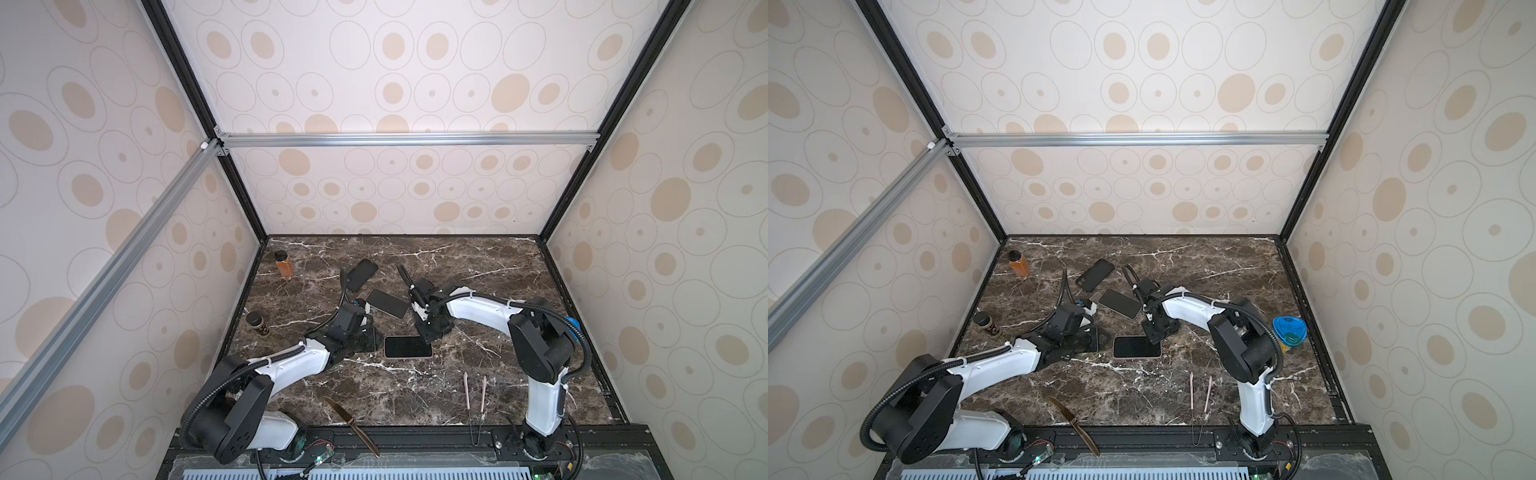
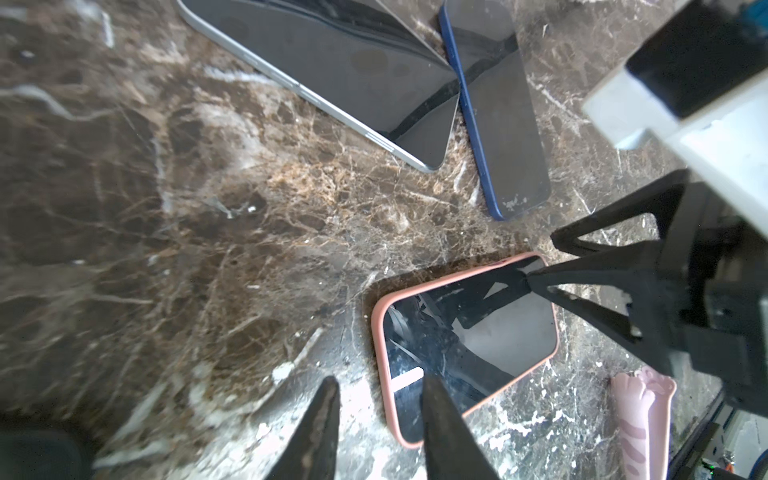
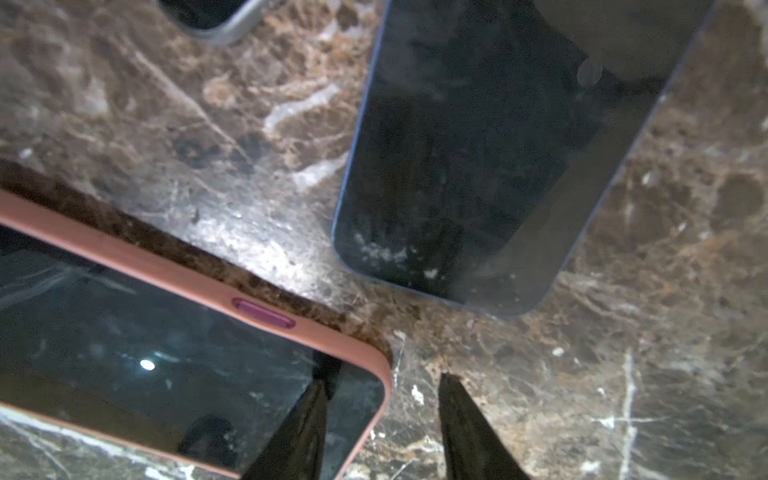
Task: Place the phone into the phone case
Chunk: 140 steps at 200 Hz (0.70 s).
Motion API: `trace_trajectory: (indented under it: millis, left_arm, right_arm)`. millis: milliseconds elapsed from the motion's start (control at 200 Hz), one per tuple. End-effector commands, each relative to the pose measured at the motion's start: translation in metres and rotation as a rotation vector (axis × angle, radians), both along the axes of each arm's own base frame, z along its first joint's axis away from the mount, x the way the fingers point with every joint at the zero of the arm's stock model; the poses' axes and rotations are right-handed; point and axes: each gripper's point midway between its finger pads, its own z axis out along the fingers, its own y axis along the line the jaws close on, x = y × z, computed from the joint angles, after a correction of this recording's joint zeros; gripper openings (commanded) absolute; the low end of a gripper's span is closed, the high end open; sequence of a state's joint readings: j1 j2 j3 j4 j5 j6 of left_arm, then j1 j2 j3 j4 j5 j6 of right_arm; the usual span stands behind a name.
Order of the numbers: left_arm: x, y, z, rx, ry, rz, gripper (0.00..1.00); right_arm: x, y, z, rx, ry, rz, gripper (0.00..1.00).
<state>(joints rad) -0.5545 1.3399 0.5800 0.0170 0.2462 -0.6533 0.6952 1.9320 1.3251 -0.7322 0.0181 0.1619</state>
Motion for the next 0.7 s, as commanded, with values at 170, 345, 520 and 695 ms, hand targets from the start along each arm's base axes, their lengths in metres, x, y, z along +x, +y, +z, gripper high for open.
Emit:
trace_trajectory:
  millis: [170, 345, 520, 695]
  left_arm:
    - [-0.004, 0.025, 0.019, 0.084, -0.067, 0.025, 0.69]
    - [-0.009, 0.041, 0.031, 0.14, -0.127, 0.041, 0.95]
    - [-0.014, 0.059, 0.055, 0.148, -0.228, 0.089, 1.0]
    - [-0.018, 0.07, 0.07, 0.144, -0.267, 0.139, 1.0]
  right_arm:
    - [-0.013, 0.012, 0.025, 0.082, -0.053, 0.279, 0.65]
    - [-0.019, 0.025, 0.042, 0.158, -0.067, 0.378, 0.73]
    - [-0.024, 0.033, 0.046, 0.199, -0.088, 0.484, 0.83]
    - [-0.017, 0.045, 0.056, 0.237, -0.155, 0.546, 0.96]
